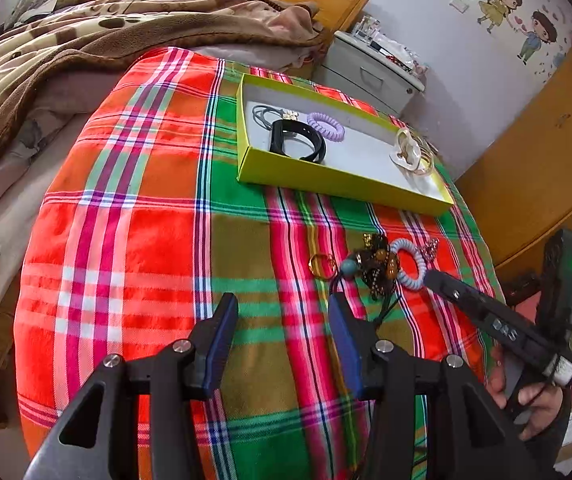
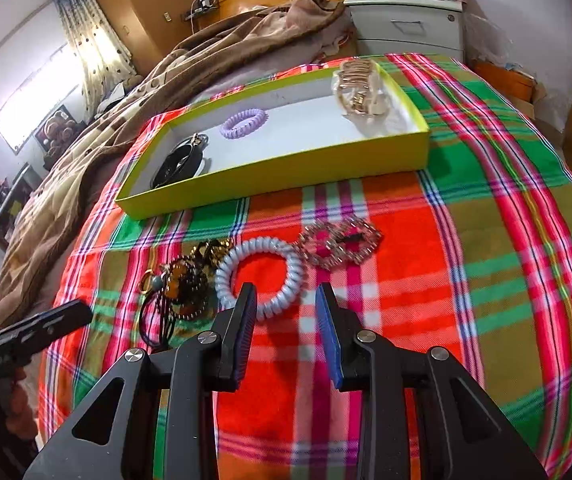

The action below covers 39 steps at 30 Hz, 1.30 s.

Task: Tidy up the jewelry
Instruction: 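Withdraw both tools from the box toward the remaining jewelry, then close the right tool on the white coil hair tie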

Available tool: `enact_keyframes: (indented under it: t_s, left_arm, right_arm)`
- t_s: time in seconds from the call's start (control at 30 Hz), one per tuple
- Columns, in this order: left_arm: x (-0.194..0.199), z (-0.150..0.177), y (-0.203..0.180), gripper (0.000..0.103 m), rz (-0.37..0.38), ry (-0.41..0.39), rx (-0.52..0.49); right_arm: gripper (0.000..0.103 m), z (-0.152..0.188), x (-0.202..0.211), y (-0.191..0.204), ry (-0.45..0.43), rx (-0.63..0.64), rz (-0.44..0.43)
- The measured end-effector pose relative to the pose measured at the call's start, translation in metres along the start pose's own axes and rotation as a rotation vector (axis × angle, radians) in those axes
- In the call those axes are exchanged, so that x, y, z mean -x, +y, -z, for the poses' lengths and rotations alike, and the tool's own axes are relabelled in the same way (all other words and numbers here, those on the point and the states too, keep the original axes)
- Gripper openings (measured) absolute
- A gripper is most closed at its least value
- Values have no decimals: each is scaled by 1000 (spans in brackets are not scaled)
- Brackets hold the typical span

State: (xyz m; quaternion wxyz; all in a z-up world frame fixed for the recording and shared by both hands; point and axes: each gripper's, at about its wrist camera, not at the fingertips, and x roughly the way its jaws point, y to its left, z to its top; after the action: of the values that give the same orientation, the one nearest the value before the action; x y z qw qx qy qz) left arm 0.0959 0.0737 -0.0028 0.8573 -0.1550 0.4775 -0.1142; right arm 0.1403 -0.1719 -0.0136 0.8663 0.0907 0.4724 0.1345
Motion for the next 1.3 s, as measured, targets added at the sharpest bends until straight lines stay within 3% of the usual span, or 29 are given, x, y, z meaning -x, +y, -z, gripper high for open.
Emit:
enact_keyframes:
  t_s: [0.3,0.37,0.5,0.93,1.07,1.3]
  left_arm:
    - [0,10,9,48,-1,24,2]
    - [0,10,8,48,-4,22,-6]
    - [0,9,3,48,4,22,-20]
    - [-10,14,-32,48,40,62,-122]
    - [-12,18,-49,48,14,57,-209]
    - [-24,20,-74,48,-20,62,-326]
  right_arm:
    - [31,-4,-12,15,-12,65,129]
    - [20,-2,-12,17,-23,81,156]
    - [10,0,-9,13,-33,83,168]
    - [10,15,19,-8,-82,10,57]
    - [10,19,25,-16,-61,-36,-53]
    - [10,31,35,-31,-65,-96,-92]
